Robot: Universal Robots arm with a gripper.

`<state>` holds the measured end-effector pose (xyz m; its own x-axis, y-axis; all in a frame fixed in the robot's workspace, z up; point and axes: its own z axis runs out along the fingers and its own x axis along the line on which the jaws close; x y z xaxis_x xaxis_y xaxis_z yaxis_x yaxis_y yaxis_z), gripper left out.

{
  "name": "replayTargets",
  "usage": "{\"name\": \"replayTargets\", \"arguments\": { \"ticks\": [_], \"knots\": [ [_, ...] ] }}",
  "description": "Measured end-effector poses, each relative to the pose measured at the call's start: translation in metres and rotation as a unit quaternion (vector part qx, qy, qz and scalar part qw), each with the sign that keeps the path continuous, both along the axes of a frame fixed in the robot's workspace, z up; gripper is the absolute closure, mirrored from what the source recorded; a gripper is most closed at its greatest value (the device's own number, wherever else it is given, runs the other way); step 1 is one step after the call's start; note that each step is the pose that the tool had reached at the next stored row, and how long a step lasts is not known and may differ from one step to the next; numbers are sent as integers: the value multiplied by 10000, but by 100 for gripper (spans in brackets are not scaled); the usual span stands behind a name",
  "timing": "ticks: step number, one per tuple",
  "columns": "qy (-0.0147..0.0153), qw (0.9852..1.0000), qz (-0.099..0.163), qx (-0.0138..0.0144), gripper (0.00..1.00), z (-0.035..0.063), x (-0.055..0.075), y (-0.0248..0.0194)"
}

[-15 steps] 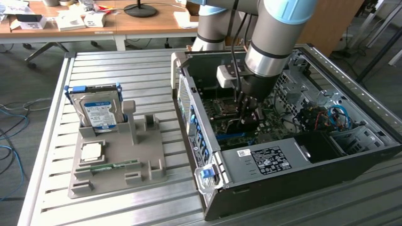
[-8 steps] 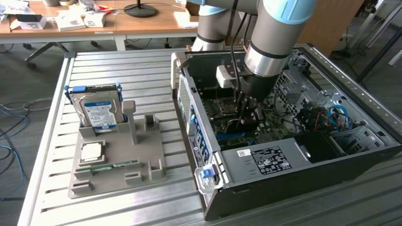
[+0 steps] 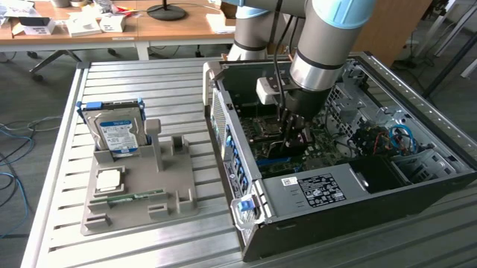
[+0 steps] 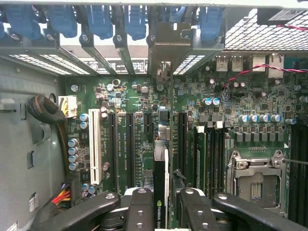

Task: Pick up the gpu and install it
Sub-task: 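Insert the gpu into the slot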

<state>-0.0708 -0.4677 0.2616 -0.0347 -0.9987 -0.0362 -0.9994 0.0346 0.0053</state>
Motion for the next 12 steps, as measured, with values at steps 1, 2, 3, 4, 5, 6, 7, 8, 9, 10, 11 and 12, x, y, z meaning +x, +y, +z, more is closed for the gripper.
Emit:
{"name": "replayTargets", "arguments": {
  "ticks": [1,2,3,4,5,6,7,8,9,10,11,12],
  "knots": [
    [0,10000,0,0,74,-2,0,0],
    [0,10000,0,0,74,-4,0,0],
    [0,10000,-1,1,74,-9,0,0],
    [0,10000,-2,0,74,-9,0,0],
    [0,10000,-3,0,74,-9,0,0],
    [0,10000,-3,0,74,-10,0,0],
    [0,10000,-5,0,74,-10,0,0],
    [0,10000,-15,0,74,-10,0,0],
    [0,10000,-28,0,74,-10,0,0],
    [0,10000,-44,0,74,-11,0,0],
    [0,10000,-53,0,74,-11,0,0],
    [0,10000,-60,1,74,-11,0,0]
  ]
}}
